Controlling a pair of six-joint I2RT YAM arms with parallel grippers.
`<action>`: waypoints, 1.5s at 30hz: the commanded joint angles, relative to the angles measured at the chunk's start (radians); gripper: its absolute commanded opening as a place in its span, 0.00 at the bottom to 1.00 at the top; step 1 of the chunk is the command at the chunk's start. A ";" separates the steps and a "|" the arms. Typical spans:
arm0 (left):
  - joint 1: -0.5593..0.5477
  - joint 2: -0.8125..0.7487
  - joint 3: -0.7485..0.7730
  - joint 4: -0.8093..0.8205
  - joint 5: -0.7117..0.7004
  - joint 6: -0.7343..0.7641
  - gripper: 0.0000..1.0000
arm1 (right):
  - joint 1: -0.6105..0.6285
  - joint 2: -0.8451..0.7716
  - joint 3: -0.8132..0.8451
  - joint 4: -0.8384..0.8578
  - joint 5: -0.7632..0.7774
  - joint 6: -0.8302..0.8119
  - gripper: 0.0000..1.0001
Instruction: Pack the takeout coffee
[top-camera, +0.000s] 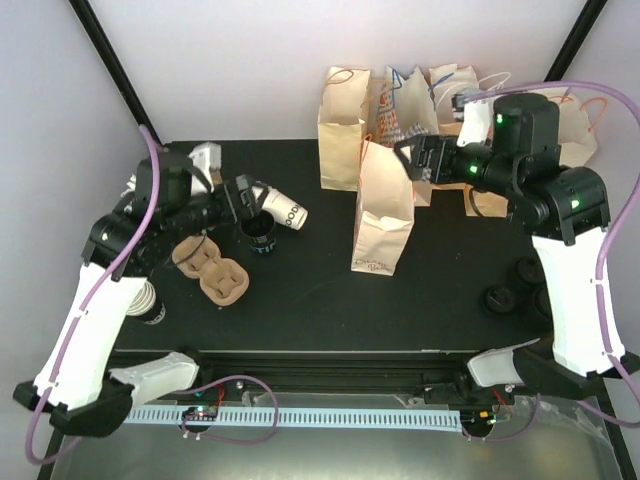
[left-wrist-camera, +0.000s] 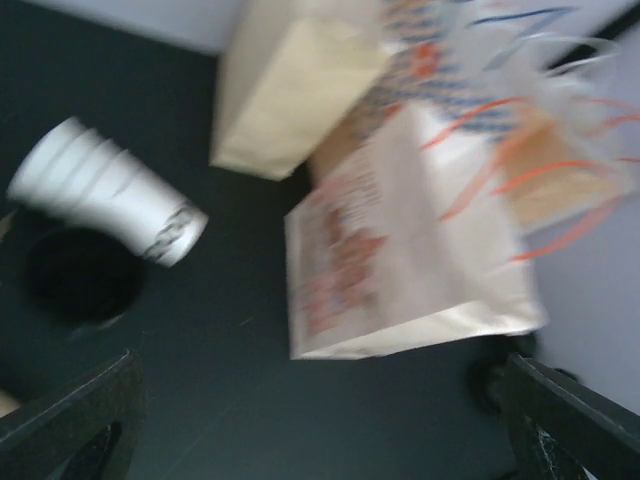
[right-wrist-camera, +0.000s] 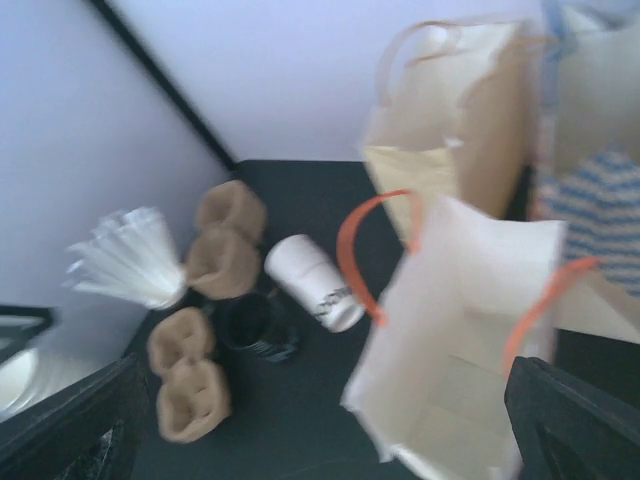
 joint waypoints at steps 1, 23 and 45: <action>0.101 -0.154 -0.255 -0.082 -0.107 -0.127 0.99 | 0.138 -0.039 -0.106 0.149 -0.083 -0.011 0.99; 0.324 -0.151 -0.882 0.212 -0.202 -0.260 0.73 | 0.529 0.104 -0.401 0.352 -0.074 -0.026 0.99; 0.345 0.301 -0.729 0.247 -0.089 -0.193 0.44 | 0.530 0.074 -0.444 0.341 -0.010 -0.074 0.99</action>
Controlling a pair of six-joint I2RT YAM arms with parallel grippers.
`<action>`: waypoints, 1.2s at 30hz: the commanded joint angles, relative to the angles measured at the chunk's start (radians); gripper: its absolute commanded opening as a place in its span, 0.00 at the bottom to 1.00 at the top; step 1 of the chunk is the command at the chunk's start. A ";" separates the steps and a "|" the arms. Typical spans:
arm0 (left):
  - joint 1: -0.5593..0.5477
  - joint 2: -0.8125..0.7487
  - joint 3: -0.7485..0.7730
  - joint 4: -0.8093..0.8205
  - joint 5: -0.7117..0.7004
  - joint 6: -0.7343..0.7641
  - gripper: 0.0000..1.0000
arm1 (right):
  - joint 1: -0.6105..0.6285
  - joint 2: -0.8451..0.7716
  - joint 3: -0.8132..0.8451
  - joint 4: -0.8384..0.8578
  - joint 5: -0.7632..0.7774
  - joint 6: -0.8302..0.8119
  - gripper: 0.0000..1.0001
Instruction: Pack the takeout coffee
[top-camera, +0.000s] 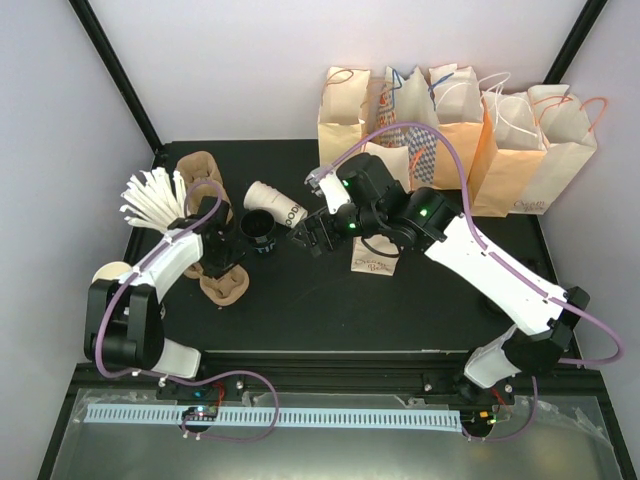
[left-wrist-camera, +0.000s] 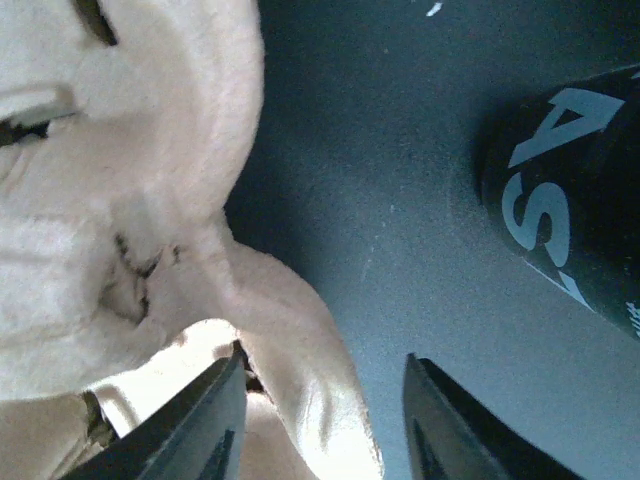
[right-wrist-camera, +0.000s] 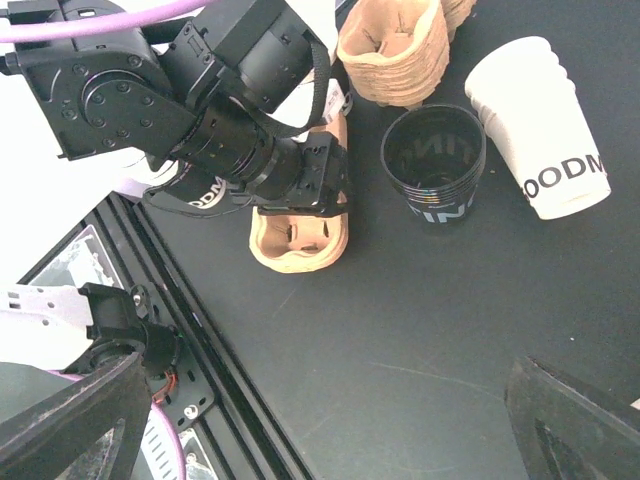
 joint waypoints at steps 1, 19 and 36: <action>0.006 0.026 0.054 -0.002 0.000 -0.011 0.40 | 0.003 -0.026 -0.008 0.008 0.029 -0.016 0.99; 0.006 -0.140 0.080 -0.167 0.026 0.002 0.11 | 0.003 0.010 -0.051 0.043 -0.004 0.023 0.99; 0.005 -0.472 0.241 -0.429 0.015 0.096 0.10 | 0.003 0.027 -0.137 0.137 -0.019 0.110 0.98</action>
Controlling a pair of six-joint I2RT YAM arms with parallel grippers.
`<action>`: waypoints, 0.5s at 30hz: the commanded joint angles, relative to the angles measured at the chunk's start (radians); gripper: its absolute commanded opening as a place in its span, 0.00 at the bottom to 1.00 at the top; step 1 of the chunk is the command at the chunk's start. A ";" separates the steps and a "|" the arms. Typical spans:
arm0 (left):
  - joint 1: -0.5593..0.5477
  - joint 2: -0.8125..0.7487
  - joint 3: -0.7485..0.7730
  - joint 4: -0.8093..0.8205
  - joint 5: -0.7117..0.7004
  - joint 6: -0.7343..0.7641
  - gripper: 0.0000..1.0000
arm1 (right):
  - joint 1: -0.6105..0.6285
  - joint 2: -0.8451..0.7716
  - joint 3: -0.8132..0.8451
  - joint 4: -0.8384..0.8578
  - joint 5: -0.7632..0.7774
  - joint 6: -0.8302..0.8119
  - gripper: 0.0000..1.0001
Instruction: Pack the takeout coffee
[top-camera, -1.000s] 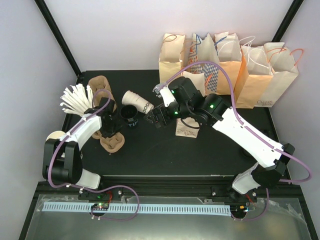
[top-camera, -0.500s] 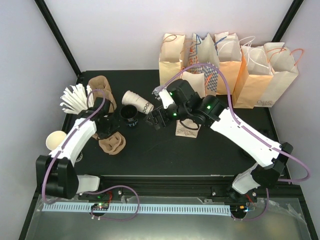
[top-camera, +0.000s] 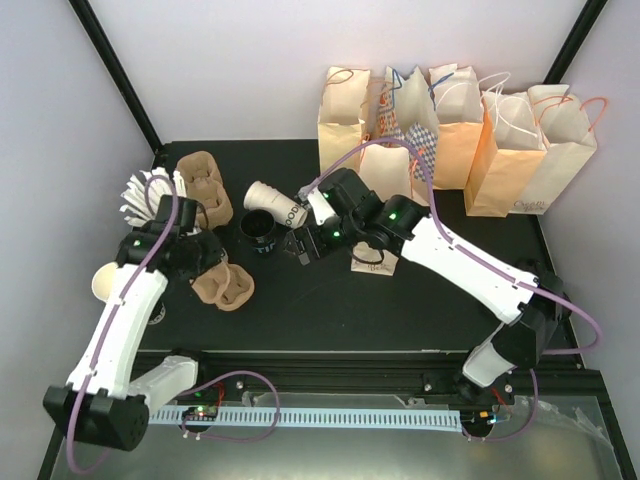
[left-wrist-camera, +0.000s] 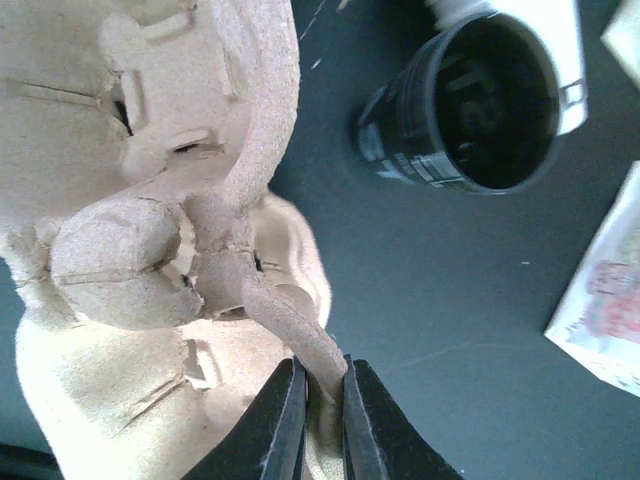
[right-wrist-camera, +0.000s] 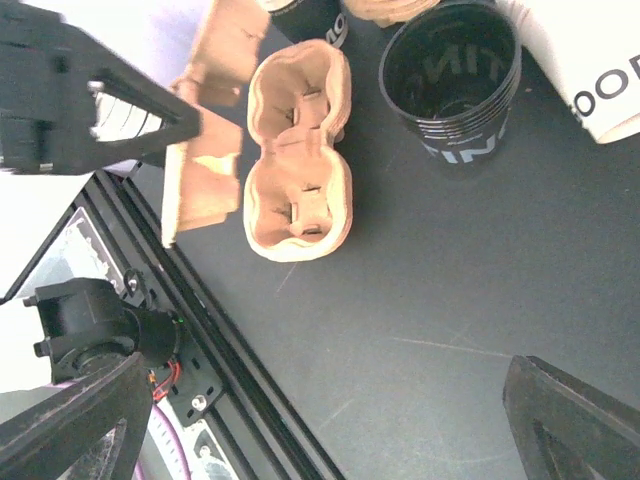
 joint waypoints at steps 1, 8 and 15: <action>0.004 -0.121 0.077 -0.073 0.019 0.066 0.10 | 0.002 -0.054 -0.008 0.036 0.060 0.018 0.98; -0.082 -0.218 -0.030 0.026 0.205 0.065 0.13 | 0.002 -0.104 0.018 -0.026 0.275 0.017 0.98; -0.396 -0.211 -0.042 0.093 0.040 -0.092 0.13 | 0.000 -0.169 0.012 -0.047 0.459 0.016 0.98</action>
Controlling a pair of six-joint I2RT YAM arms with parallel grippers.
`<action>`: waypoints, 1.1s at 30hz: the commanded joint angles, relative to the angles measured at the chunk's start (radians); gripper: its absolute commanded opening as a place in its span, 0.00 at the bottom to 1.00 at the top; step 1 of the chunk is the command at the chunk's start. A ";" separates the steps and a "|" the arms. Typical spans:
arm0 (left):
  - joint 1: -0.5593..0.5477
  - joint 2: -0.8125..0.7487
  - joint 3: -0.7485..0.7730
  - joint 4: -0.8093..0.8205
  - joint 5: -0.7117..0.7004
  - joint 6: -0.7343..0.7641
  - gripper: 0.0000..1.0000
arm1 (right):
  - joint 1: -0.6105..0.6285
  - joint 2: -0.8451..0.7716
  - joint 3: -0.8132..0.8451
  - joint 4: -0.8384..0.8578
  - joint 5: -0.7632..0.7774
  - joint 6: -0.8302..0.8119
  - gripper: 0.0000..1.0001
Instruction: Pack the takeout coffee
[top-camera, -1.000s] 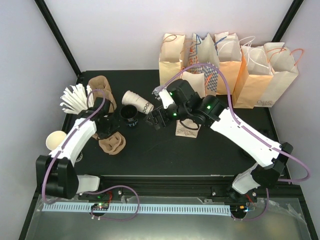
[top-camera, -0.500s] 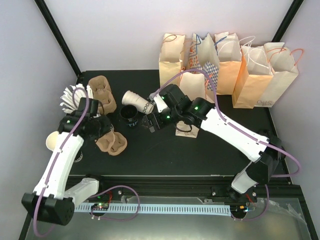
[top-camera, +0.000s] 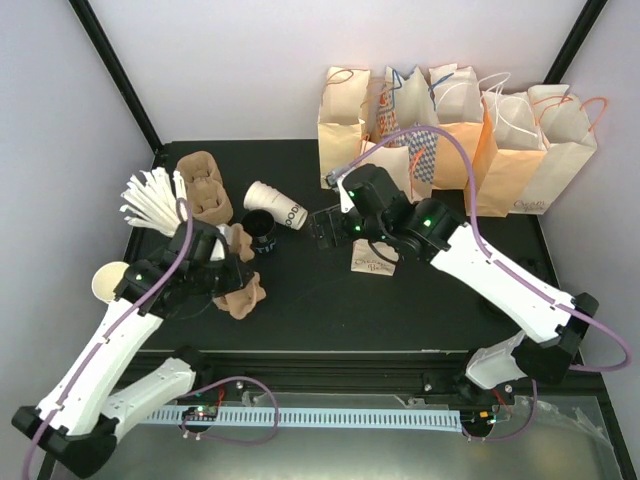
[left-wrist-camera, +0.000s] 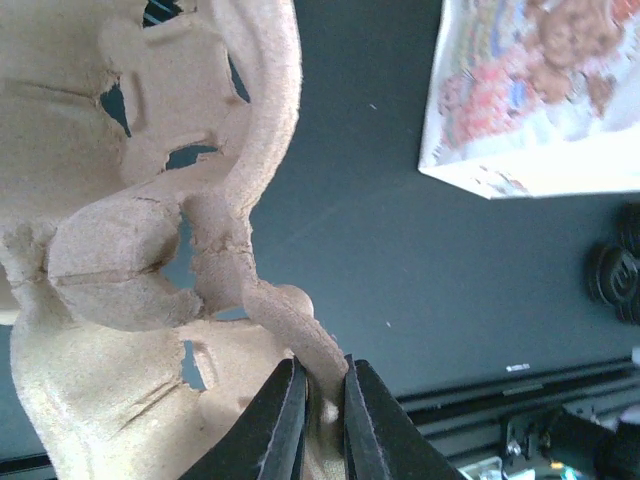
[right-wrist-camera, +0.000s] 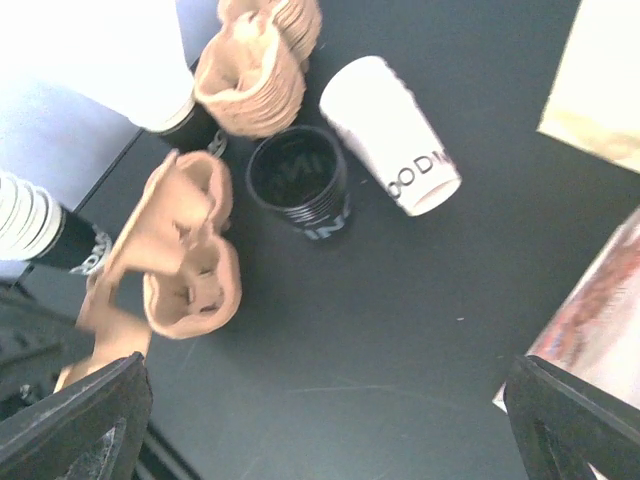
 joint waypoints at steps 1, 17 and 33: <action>-0.166 0.017 0.017 0.067 -0.109 -0.113 0.13 | 0.000 -0.049 0.010 -0.027 0.185 0.011 0.99; -0.590 0.394 0.081 0.233 -0.295 -0.097 0.14 | 0.000 -0.162 -0.062 -0.051 0.299 0.063 0.98; -0.490 0.274 0.149 0.189 -0.250 0.034 0.89 | 0.000 -0.390 -0.378 -0.033 0.031 0.080 0.98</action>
